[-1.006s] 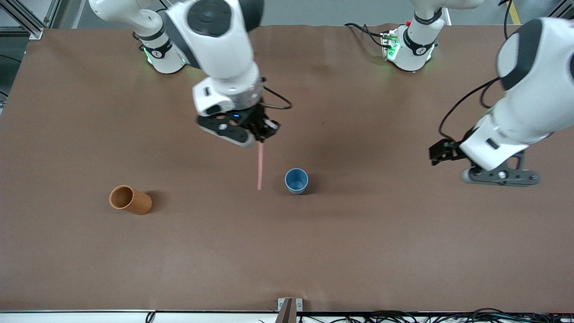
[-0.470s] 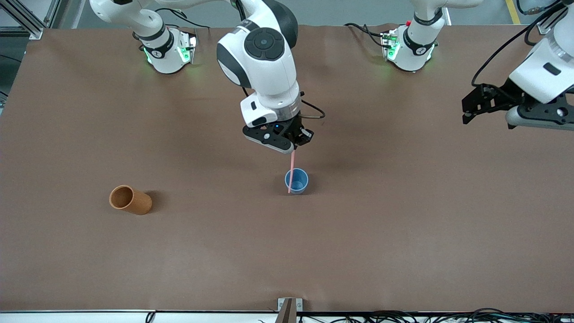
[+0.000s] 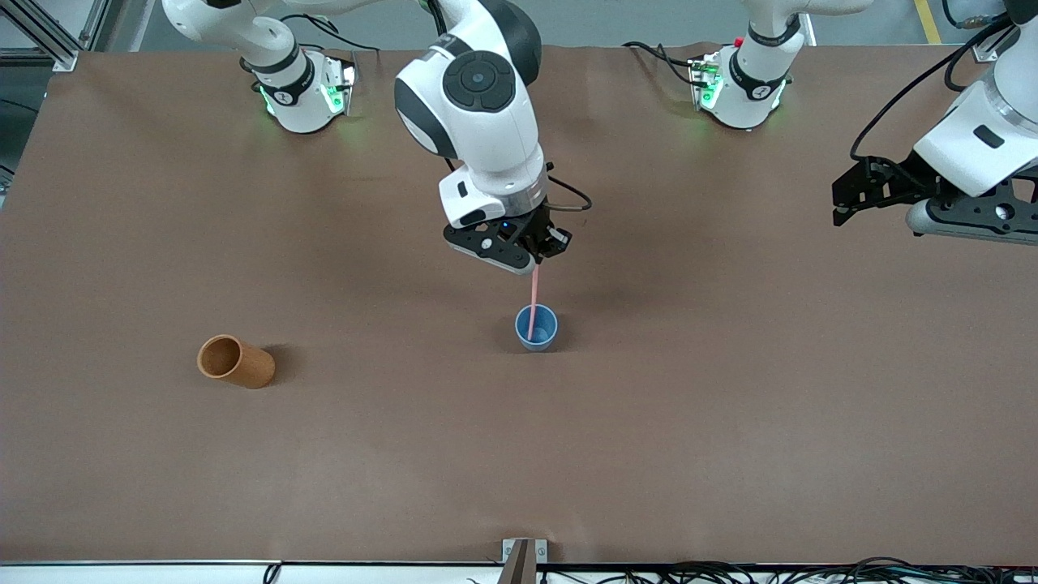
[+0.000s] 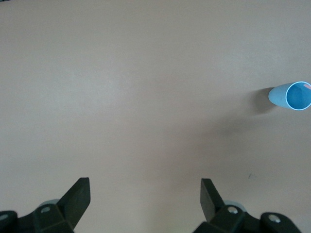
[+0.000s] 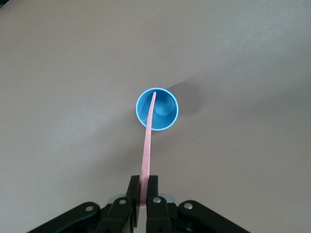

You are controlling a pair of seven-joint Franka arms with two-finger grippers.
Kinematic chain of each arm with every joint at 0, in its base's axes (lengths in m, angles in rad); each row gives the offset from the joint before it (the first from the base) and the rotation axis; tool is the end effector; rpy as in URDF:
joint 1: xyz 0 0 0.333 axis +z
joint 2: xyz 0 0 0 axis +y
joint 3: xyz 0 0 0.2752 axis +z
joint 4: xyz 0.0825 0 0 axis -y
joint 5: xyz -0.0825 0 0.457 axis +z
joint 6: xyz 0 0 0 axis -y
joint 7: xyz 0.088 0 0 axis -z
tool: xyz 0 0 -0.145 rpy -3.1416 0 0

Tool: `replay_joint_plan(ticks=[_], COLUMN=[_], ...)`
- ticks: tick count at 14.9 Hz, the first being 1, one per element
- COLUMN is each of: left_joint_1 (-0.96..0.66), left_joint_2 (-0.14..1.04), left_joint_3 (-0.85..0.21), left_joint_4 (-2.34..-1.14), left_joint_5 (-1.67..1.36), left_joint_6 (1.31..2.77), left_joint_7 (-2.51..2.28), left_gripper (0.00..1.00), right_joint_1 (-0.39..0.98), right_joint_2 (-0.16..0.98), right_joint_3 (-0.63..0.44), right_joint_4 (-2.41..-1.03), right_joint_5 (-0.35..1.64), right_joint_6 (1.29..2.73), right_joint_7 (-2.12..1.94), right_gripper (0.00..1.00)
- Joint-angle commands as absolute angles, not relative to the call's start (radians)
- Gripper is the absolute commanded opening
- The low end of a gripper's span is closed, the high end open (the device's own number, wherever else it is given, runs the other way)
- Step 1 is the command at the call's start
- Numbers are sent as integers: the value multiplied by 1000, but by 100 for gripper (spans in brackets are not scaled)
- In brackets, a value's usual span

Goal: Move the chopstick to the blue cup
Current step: 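Lower the pink chopstick into the blue cup with the right gripper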

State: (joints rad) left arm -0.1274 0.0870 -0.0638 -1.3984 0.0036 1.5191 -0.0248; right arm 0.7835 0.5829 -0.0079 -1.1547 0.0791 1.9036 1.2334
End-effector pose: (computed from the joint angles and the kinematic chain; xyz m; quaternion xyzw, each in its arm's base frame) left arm 0.6358 -0.1210 0.5793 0.9964 -0.0828 0.0167 0.0028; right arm 0.5611 0.5640 0.3947 -0.9679 0.2347 -0.0139 0.0893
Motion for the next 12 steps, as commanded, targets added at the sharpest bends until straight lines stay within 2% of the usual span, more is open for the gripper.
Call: replay_joint_plan(ticks=[1, 4, 6, 12], left_joint_1=[-112, -110, -110, -110], left_joint_2=[75, 75, 75, 77], left_joint_3=[-71, -67, -52, -44], left_joint_4=[-1408, -1410, -1408, -1405], left_joint_5=[-15, -17, -20, -31], left_joint_6=[1522, 1519, 1517, 1517], left_joint_7=[-6, -18, -20, -20], left_gripper=[100, 100, 100, 100], right_joint_1=[790, 793, 808, 808], right_joint_2=[592, 594, 594, 621], right_joint_3=[-17, -17, -18, -18], right_joint_4=[-1131, -1152, -1181, -1207], right_joint_5=[101, 100, 81, 74], right_joint_6=[1888, 1890, 1897, 1976], right_joint_7=[1239, 1239, 1239, 1232], right_gripper=[4, 5, 11, 10])
